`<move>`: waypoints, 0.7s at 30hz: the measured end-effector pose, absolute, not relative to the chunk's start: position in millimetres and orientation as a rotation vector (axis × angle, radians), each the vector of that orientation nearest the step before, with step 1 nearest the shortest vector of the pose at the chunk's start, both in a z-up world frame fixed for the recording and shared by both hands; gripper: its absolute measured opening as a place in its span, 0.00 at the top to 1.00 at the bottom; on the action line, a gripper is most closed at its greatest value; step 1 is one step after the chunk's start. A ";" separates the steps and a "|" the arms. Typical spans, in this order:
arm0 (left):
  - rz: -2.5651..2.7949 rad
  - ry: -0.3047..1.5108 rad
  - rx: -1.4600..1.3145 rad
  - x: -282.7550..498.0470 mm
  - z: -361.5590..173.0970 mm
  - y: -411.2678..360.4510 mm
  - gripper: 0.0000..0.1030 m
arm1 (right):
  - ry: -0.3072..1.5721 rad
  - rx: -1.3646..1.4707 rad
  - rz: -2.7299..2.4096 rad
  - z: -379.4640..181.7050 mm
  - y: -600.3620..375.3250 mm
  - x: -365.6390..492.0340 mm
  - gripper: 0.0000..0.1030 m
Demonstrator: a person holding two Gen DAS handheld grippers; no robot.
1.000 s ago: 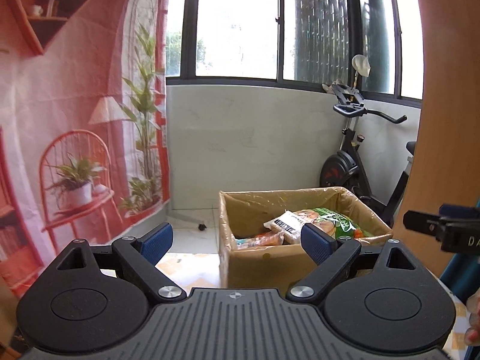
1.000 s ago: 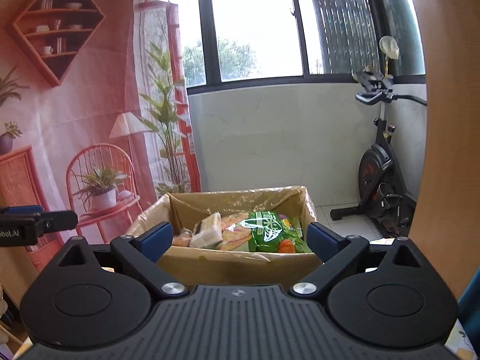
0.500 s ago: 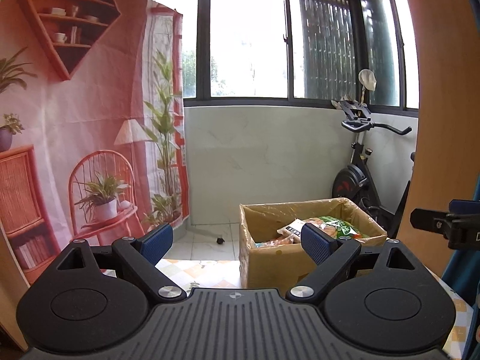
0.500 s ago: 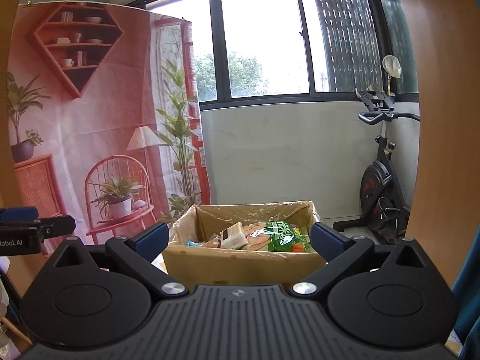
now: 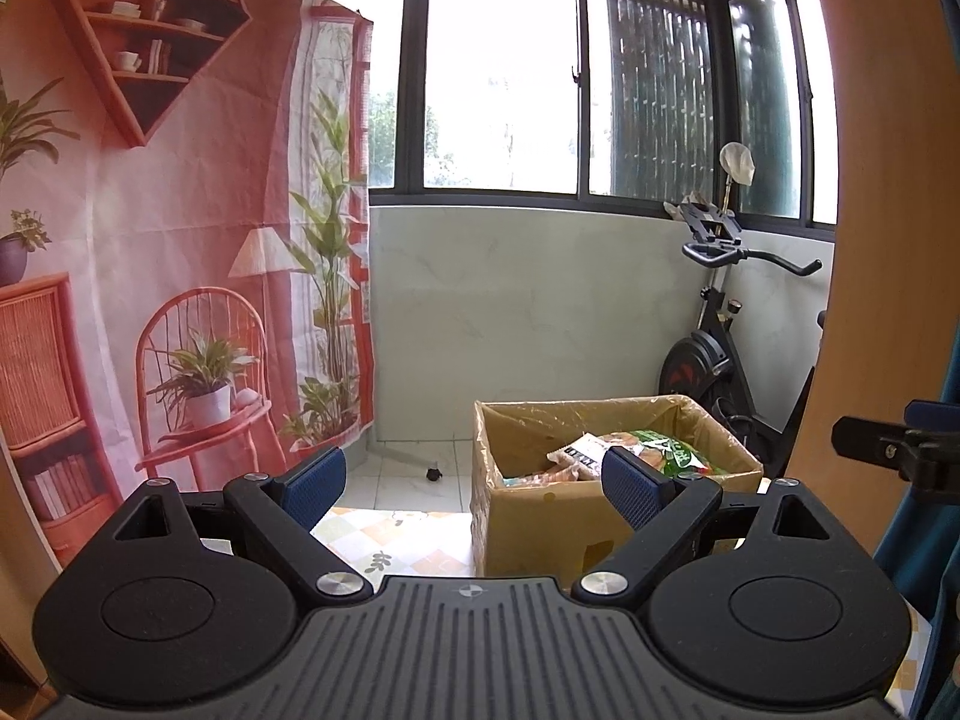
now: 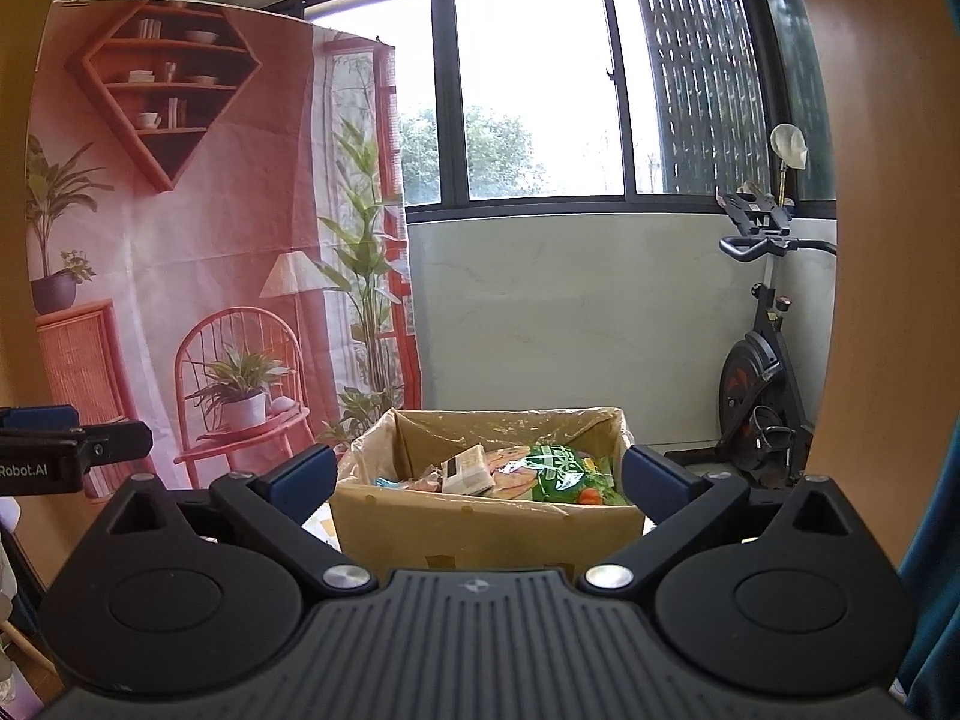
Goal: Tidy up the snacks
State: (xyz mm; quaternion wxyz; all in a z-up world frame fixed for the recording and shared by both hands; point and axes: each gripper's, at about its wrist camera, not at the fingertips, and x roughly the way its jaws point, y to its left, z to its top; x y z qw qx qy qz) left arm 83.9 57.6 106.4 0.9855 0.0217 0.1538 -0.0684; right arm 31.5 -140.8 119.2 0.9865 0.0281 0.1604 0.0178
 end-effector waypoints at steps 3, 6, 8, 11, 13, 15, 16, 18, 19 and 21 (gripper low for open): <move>-0.136 0.323 0.028 85.4 105.7 60.5 0.09 | 0.315 0.050 0.035 119.9 -139.7 30.1 0.00; -0.130 0.333 0.017 86.8 104.3 62.2 0.08 | 0.316 0.046 0.038 119.5 -139.9 31.0 0.00; -0.127 0.337 0.017 87.4 103.2 62.6 0.08 | 0.319 0.046 0.040 118.8 -140.1 30.9 0.00; -0.132 0.341 0.010 86.6 102.3 61.5 0.08 | 0.320 0.045 0.043 118.3 -139.8 30.3 0.00; -0.134 0.340 0.007 86.0 101.9 61.0 0.08 | 0.320 0.045 0.042 118.2 -140.3 30.0 0.00; -0.135 0.335 0.008 85.4 101.6 60.7 0.08 | 0.324 0.044 0.043 117.8 -140.1 30.5 0.00; -0.136 0.334 0.008 86.3 101.8 61.7 0.08 | 0.327 0.044 0.043 117.1 -139.9 30.6 0.00; -0.140 0.333 0.007 87.0 101.3 62.6 0.08 | 0.331 0.042 0.041 116.1 -139.7 31.0 0.00; -0.141 0.334 0.006 87.6 101.0 63.4 0.08 | 0.333 0.041 0.041 115.7 -139.8 31.1 0.00; -0.137 0.337 0.003 88.6 99.7 64.2 0.08 | 0.335 0.040 0.041 115.1 -139.8 31.3 0.00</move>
